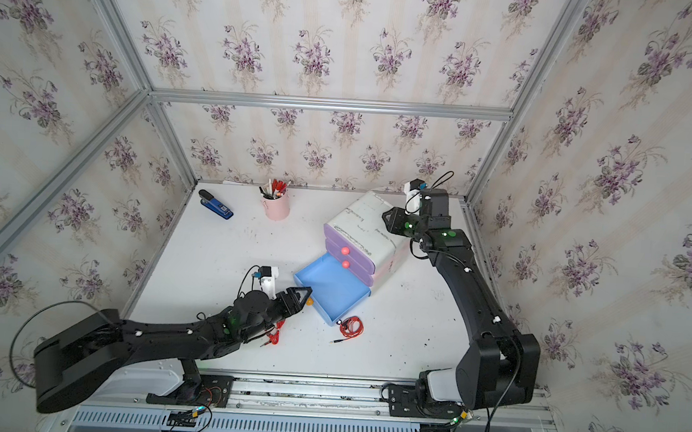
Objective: Place the wired earphones into the drawer by color
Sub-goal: Open the drawer in the storage box, then pick up the wired earphones from the center of the board.
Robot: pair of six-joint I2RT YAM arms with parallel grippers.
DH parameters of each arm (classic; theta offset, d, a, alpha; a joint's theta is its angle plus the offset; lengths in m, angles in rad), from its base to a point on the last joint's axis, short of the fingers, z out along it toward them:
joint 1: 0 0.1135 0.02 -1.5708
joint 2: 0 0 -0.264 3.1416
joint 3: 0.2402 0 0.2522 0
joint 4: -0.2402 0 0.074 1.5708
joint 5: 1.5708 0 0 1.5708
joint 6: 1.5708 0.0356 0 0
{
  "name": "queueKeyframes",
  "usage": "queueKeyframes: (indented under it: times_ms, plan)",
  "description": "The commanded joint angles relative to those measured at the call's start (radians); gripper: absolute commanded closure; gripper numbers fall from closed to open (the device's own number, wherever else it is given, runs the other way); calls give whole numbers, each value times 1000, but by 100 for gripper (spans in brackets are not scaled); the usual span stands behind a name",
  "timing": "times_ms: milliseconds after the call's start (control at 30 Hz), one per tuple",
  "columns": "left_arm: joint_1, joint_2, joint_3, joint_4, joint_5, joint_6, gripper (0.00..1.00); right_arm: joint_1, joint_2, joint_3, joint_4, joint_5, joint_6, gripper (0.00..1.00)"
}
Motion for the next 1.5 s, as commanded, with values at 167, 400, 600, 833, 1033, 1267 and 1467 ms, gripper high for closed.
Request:
queueKeyframes:
  times_ms: [167,400,600,833,1033,1267,1467]
  plan:
    - [16,-346,71,-596,-60,102,19,-1,3,34,-4,-51,8,61]
    - [18,-309,394,-1204,15,275,18,-1,-19,130,-68,-42,-6,59]
    - [19,-166,535,-1458,125,367,17,0,-43,225,-189,-27,-14,57]
    - [37,-16,540,-1460,214,389,19,65,-122,218,-279,-5,3,56]
    - [59,154,607,-1430,224,498,28,118,-192,120,-278,26,35,57]
    - [71,336,619,-1386,252,552,32,141,-222,99,-306,44,47,57]
    - [90,399,635,-1376,214,555,37,162,-241,91,-331,72,58,58]
